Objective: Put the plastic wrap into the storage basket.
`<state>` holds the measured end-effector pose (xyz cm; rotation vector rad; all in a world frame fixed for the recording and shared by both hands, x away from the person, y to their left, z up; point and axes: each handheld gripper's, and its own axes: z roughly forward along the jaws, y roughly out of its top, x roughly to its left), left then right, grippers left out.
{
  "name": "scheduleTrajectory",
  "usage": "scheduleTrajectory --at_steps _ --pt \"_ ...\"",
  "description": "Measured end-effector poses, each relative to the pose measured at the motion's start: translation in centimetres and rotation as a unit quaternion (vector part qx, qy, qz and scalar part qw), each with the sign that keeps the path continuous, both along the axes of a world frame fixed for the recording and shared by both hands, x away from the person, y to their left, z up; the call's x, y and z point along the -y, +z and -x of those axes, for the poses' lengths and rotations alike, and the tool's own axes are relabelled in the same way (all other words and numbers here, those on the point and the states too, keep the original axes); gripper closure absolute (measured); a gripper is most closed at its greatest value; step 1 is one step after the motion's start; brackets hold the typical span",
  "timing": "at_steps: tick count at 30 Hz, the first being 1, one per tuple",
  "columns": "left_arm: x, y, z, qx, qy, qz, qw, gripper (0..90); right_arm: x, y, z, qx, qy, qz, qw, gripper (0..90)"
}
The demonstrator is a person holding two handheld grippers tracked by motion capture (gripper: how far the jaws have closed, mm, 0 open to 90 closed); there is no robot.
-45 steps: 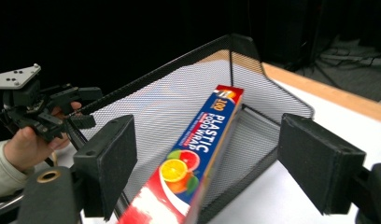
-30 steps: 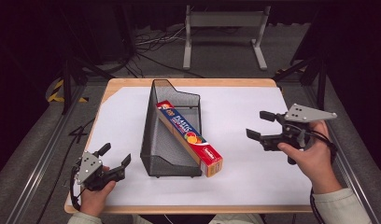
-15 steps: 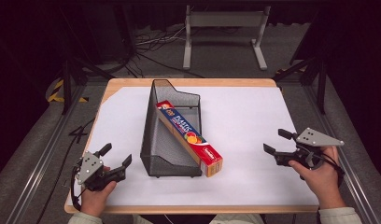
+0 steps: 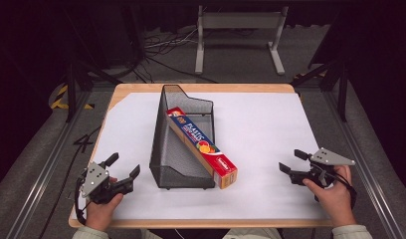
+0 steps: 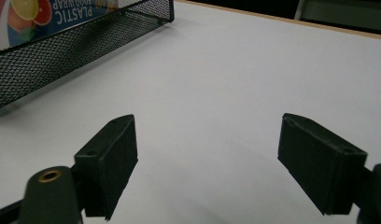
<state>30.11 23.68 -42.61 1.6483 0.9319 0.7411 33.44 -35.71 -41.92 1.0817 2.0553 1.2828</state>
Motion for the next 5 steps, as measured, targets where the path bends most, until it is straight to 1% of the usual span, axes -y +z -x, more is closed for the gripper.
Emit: scheduleTrajectory --at_steps 1,5 --pt "0.00 -0.01 -0.01 0.000 -0.001 0.000 1.0000 18.6 0.00 -0.01 -0.01 -0.001 -0.001 -0.003 1.0000 20.2" --pt "-0.04 -0.03 -0.05 0.001 -0.002 0.002 1.0000 18.5 0.16 0.05 -0.03 0.005 -0.002 -0.012 0.9999 19.4"
